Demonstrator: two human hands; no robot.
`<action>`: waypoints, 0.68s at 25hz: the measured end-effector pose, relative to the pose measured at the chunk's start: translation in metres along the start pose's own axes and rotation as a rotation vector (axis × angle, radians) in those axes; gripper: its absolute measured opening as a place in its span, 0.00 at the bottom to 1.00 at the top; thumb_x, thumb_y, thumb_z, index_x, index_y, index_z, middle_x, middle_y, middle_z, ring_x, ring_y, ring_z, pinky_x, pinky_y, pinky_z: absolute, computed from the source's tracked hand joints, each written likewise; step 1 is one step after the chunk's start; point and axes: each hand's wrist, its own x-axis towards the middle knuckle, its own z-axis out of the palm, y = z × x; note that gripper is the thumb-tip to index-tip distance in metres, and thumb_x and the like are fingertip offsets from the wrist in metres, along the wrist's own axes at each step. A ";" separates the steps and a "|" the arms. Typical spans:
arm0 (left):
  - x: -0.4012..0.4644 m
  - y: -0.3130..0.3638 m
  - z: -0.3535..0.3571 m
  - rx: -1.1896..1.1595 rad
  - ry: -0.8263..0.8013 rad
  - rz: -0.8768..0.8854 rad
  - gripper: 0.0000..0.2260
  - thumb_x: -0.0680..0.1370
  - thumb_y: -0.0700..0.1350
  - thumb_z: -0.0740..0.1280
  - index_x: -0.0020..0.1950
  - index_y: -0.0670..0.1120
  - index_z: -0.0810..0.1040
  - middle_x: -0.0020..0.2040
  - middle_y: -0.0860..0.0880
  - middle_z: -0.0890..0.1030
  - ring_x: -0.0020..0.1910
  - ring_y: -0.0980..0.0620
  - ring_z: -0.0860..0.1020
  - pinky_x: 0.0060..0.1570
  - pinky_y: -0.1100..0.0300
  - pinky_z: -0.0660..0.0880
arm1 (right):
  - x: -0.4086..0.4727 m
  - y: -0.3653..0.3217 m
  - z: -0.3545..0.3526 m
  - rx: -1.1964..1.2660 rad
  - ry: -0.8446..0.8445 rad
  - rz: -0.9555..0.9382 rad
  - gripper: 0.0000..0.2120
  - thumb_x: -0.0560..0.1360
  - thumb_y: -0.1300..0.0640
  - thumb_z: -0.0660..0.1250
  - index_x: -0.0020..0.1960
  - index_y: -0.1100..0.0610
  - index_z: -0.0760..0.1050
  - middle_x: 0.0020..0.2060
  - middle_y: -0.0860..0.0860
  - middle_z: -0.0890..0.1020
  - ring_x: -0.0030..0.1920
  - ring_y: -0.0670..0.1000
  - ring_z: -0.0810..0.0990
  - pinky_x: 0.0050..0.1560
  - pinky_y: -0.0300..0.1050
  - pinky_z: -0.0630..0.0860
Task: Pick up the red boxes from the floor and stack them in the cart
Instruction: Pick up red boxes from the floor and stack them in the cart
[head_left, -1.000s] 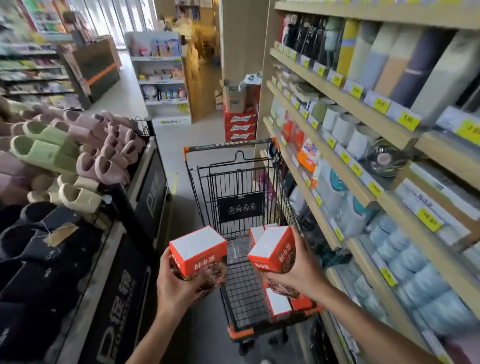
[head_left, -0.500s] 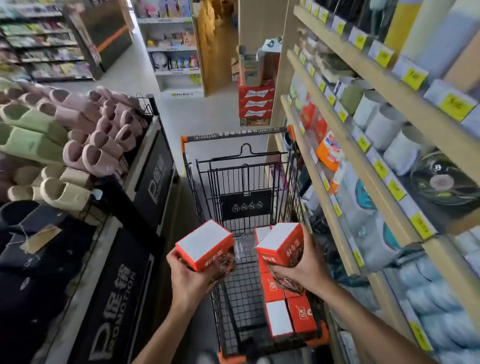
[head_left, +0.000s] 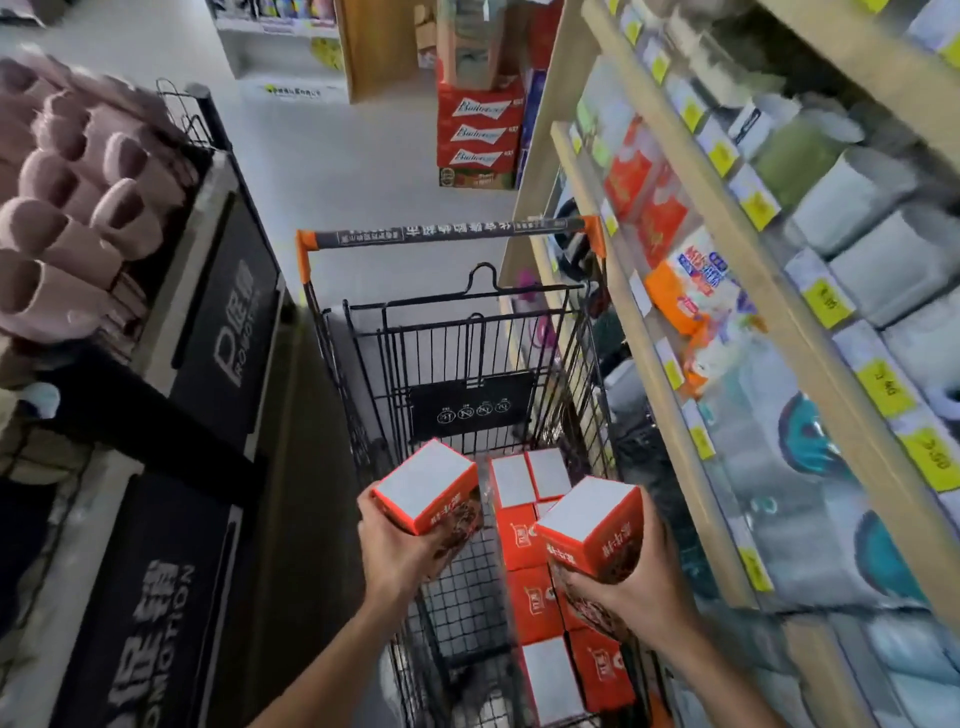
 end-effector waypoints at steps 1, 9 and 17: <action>0.015 -0.007 0.010 0.027 0.031 -0.038 0.43 0.57 0.52 0.84 0.64 0.57 0.62 0.59 0.50 0.74 0.60 0.53 0.75 0.60 0.50 0.77 | 0.008 0.005 0.006 0.011 0.010 0.008 0.68 0.51 0.27 0.81 0.80 0.42 0.47 0.74 0.50 0.66 0.74 0.52 0.66 0.70 0.61 0.71; 0.102 -0.073 0.098 0.059 0.165 -0.200 0.41 0.59 0.44 0.84 0.63 0.45 0.64 0.57 0.43 0.78 0.58 0.45 0.78 0.55 0.52 0.76 | 0.079 0.054 0.057 0.024 -0.012 0.018 0.67 0.53 0.30 0.83 0.80 0.40 0.46 0.75 0.46 0.64 0.74 0.50 0.65 0.70 0.56 0.71; 0.139 -0.134 0.162 0.023 0.235 -0.049 0.40 0.58 0.47 0.78 0.65 0.55 0.63 0.56 0.48 0.74 0.55 0.58 0.76 0.59 0.54 0.77 | 0.121 0.097 0.090 0.044 -0.043 -0.007 0.66 0.54 0.35 0.85 0.80 0.41 0.49 0.72 0.44 0.67 0.73 0.47 0.67 0.70 0.57 0.71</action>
